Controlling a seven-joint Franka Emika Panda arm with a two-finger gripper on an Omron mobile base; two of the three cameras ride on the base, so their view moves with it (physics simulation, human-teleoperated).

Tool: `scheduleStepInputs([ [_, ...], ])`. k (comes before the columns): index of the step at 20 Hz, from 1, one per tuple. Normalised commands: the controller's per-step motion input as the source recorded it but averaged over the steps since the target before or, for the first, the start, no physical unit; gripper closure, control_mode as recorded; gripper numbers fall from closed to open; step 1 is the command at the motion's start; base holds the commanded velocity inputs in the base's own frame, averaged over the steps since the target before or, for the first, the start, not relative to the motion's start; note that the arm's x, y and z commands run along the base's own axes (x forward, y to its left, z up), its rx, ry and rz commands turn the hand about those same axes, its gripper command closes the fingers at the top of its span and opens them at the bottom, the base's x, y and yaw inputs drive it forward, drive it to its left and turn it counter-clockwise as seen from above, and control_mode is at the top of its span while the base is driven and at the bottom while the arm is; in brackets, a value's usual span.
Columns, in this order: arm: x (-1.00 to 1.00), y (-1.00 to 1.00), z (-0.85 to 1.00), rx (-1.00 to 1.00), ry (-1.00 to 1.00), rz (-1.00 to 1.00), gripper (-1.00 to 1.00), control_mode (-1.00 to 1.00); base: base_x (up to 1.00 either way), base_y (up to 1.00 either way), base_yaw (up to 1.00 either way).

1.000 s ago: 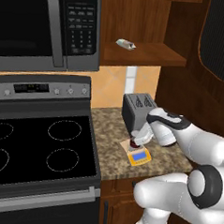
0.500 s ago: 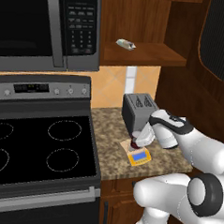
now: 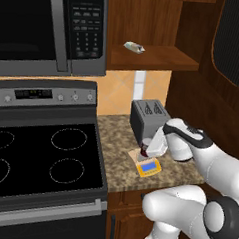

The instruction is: Pick the canned food and place it on the digital scale for weighing, and close the cabinet.

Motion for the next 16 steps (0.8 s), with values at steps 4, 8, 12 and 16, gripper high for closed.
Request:
scheduleStepInputs([
  [4,-0.03,0.0,0.11,0.0,-0.12,0.0,-1.0,-1.0,0.0,0.0,0.0],
  [8,0.15,0.0,-0.06,0.0,0.1,0.0,-1.0,-1.0,0.0,0.0,0.0],
  [12,0.22,0.0,-0.26,0.0,0.21,0.0,-1.0,-1.0,0.0,0.0,0.0],
  [16,-0.12,0.0,-0.18,0.0,0.07,0.01,-1.0,-1.0,0.0,0.0,0.0],
])
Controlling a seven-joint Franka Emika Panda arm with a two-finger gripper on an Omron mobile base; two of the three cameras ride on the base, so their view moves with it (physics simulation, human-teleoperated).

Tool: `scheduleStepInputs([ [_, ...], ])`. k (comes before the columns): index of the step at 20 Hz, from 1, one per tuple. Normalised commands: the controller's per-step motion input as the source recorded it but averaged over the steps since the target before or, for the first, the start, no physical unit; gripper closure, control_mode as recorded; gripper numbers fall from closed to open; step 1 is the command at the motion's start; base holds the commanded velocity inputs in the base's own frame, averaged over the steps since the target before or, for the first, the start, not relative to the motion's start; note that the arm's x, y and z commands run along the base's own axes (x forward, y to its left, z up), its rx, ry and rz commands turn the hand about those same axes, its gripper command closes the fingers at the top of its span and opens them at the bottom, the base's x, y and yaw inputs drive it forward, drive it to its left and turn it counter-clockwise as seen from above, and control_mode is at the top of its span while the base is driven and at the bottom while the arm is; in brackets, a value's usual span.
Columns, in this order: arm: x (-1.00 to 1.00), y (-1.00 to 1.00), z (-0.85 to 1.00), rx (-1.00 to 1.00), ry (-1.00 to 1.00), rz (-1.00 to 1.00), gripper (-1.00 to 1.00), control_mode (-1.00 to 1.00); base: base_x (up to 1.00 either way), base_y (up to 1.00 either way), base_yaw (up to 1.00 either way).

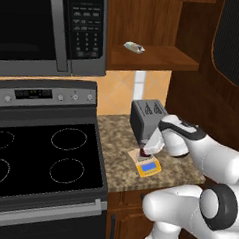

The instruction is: Pick the canned food and place it on the digital scale for weighing, and close the cabinet.

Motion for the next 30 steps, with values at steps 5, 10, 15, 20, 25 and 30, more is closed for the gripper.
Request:
scheduleStepInputs([
  [5,-0.42,0.0,-0.03,0.0,-0.05,0.0,-1.0,-1.0,0.0,0.0,0.0],
  [10,0.03,0.06,-0.1,0.01,-0.23,0.01,-1.0,-1.0,0.0,0.0,0.0],
  [15,0.03,0.02,-0.04,0.04,-0.32,0.02,-1.0,-1.0,0.0,0.0,0.0],
  [20,0.08,0.06,-0.41,0.0,0.03,0.01,-1.0,-1.0,0.0,0.0,0.0],
  [25,0.0,0.07,-0.42,0.0,0.05,0.01,-1.0,-1.0,0.0,0.0,0.0],
  [30,-0.09,0.03,-0.37,0.0,0.02,0.01,-1.0,-1.0,0.0,0.0,0.0],
])
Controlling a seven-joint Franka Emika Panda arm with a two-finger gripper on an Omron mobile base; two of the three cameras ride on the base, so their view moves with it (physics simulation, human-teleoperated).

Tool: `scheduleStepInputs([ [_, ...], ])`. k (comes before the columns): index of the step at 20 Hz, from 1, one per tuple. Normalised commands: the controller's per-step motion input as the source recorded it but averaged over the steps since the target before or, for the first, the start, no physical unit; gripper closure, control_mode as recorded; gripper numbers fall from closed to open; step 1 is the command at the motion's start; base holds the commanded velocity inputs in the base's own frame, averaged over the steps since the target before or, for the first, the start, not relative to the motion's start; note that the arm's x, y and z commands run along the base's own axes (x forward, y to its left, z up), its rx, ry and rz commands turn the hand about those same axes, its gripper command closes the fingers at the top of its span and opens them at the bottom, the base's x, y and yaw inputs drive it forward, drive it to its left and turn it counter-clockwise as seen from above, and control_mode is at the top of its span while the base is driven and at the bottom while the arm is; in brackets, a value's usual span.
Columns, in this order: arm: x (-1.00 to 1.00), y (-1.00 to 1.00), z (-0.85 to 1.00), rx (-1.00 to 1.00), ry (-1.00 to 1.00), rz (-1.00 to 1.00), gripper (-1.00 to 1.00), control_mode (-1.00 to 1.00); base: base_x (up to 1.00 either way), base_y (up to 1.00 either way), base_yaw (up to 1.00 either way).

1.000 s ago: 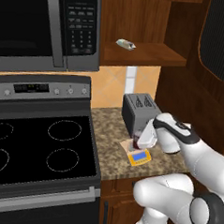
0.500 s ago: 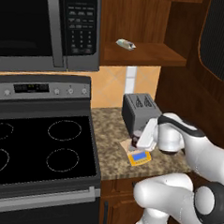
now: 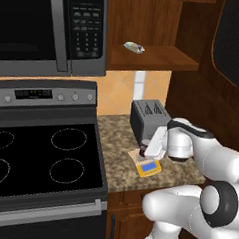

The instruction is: Pick the canned food and place it on the digital scale for weighing, and close the cabinet.

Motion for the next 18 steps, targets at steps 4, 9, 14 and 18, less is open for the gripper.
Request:
scheduleStepInputs([
  [4,-0.34,0.01,-0.34,0.0,0.0,0.02,-1.0,-1.0,0.0,0.0,0.0],
  [9,-0.03,0.1,-0.62,0.0,0.07,0.04,-1.0,-1.0,0.0,0.0,0.0],
  [14,-0.21,0.01,-0.08,0.0,-0.02,0.02,-1.0,-1.0,0.0,0.0,0.0],
  [18,-0.23,0.1,-0.02,0.0,-0.06,0.0,-1.0,-1.0,0.0,0.0,0.0],
])
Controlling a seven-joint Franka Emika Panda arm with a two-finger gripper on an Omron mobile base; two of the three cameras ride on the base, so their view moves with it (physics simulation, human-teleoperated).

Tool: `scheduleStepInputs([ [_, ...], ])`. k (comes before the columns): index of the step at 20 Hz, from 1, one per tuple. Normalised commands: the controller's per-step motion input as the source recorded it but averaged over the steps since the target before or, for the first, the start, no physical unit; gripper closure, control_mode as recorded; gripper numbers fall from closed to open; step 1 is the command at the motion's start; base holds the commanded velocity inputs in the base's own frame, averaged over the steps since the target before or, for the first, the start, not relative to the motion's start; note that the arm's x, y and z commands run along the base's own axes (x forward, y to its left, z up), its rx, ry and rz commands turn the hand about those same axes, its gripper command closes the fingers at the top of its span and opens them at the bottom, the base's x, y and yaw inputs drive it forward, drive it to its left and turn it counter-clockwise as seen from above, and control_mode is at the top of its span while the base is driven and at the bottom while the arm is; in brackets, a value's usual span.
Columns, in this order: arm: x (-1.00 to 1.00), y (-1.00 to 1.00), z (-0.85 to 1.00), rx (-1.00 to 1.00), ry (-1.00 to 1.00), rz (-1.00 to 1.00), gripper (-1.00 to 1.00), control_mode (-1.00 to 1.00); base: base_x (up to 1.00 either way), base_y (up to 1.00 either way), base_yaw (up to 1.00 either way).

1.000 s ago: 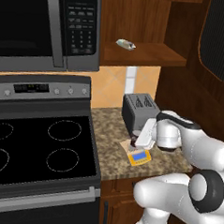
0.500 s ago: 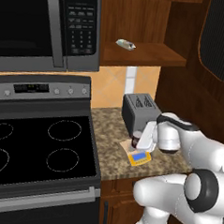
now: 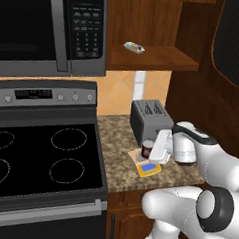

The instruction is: Pick the canned food and place it on the digital scale for weighing, and close the cabinet.

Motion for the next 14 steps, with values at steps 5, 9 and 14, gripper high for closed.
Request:
scheduleStepInputs([
  [5,-0.04,0.02,0.0,0.0,-0.16,0.0,-1.0,-1.0,0.0,0.0,0.0],
  [9,-0.47,0.02,0.2,0.0,-0.31,0.0,-1.0,-1.0,0.0,0.0,0.0],
  [14,-0.53,0.21,0.57,0.0,-0.35,0.0,-1.0,-1.0,0.0,0.0,0.0],
])
